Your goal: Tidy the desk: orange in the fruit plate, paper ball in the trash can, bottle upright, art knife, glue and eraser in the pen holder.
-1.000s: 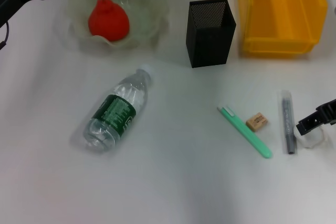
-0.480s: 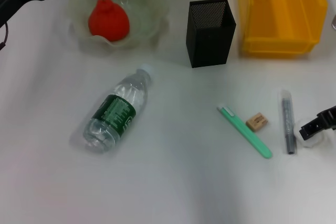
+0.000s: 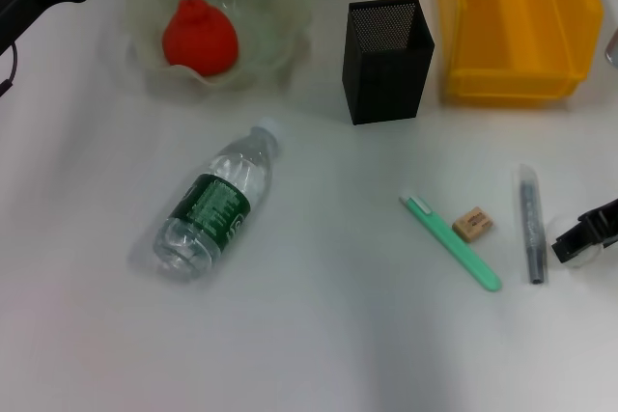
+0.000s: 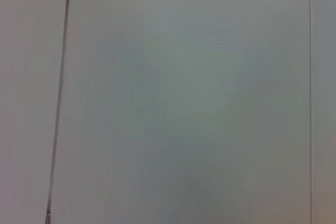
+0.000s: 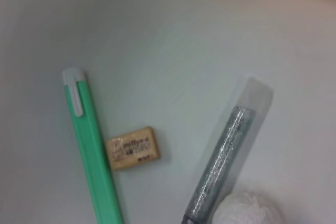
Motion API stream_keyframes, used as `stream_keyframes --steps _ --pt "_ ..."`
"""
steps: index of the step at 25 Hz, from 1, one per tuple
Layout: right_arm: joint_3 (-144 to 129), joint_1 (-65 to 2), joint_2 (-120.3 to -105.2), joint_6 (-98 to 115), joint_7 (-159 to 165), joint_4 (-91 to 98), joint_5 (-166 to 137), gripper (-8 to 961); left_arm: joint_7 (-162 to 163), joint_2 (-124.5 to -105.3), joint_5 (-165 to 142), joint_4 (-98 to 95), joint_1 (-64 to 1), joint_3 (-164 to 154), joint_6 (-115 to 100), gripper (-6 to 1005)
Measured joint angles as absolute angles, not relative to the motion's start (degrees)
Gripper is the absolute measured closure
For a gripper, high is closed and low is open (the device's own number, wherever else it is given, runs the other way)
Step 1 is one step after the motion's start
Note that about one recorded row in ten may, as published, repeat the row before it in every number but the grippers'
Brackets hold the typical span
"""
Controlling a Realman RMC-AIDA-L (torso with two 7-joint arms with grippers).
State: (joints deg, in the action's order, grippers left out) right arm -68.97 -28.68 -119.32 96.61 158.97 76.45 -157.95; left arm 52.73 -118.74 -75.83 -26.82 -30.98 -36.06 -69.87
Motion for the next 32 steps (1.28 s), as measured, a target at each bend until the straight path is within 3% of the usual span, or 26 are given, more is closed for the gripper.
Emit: stream_keyframes --steps 7,9,22,32 --pt "-68.35 -28.13 -119.32 95.99 158.34 76.8 -157.93 396 52.73 -118.8 -75.82 -26.8 -31.03 -36.22 -69.82 318" --pt "-67.6 -28.11 -119.3 96.21 157.8 76.95 -157.87 520 52.73 -118.84 -75.82 -26.8 -31.02 -36.22 -69.85 318" --pt "-43.51 -28.31 -119.13 99.77 150.82 92.32 -141.23 532 52.84 -118.74 -75.75 -26.8 -30.76 -36.03 -69.97 319" --pt "-41.34 -30.5 -119.27 66.53 127.21 66.92 -123.74 527 54.98 -118.64 -75.91 -27.2 -29.53 -36.75 -72.38 319"
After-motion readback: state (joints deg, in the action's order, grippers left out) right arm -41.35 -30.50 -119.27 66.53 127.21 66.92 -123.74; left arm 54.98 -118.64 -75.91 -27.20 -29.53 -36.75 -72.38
